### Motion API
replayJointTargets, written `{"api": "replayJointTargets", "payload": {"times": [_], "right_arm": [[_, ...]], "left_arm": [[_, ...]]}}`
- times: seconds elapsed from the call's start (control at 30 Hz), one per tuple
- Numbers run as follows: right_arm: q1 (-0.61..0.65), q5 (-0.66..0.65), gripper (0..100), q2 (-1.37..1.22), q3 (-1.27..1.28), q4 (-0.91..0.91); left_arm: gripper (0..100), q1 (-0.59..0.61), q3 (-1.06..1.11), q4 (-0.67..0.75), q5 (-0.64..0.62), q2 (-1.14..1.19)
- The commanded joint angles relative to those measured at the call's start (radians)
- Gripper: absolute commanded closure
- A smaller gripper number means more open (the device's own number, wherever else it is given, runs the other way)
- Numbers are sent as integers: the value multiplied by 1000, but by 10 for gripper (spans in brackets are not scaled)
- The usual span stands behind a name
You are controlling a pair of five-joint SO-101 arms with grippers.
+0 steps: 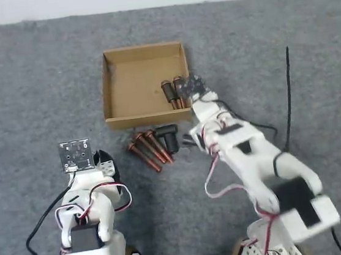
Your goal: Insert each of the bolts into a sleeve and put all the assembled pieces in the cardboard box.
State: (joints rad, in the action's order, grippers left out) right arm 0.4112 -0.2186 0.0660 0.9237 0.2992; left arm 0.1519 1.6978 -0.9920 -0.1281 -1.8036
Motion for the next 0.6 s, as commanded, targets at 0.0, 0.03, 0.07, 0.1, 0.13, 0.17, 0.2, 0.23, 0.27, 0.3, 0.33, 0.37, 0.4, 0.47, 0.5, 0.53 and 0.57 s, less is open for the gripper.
{"api": "replayJointTargets", "payload": {"times": [0.0,0.03,0.07,0.1,0.13,0.17,0.2,0.23,0.27,0.3,0.33,0.37,0.4,0.47,0.5,0.53,0.57], "right_arm": [[39,8,972,173,109,8],[39,9,972,217,137,8],[38,11,972,263,158,8],[36,11,970,309,175,8],[33,11,969,358,192,10],[28,11,968,403,206,15],[27,11,968,446,213,35],[27,12,968,481,213,65],[28,12,967,516,213,94],[35,12,967,547,213,117],[47,12,967,573,213,136],[59,12,967,591,213,154],[74,12,967,604,212,170],[111,12,966,602,195,199],[127,12,966,595,183,214],[139,12,966,584,167,228],[147,12,966,568,149,237]], "left_arm": [[985,-3,-12,21,12,-9],[985,-3,-12,21,12,-9],[985,-3,-12,21,12,-9],[985,-3,-12,21,12,-9],[985,-3,-12,21,12,-9],[985,-3,-12,21,12,-9],[985,-3,-12,21,12,-9],[985,-3,-12,21,12,-9],[985,-3,-12,21,12,-9],[985,-3,-12,21,12,-9],[985,-3,-12,21,12,-9],[985,-3,-12,21,12,-9],[985,-3,-12,21,12,-9],[985,-3,-12,21,12,-9],[985,-3,-12,21,12,-9],[985,-3,-12,21,12,-9],[985,-3,-12,21,12,-9]]}}
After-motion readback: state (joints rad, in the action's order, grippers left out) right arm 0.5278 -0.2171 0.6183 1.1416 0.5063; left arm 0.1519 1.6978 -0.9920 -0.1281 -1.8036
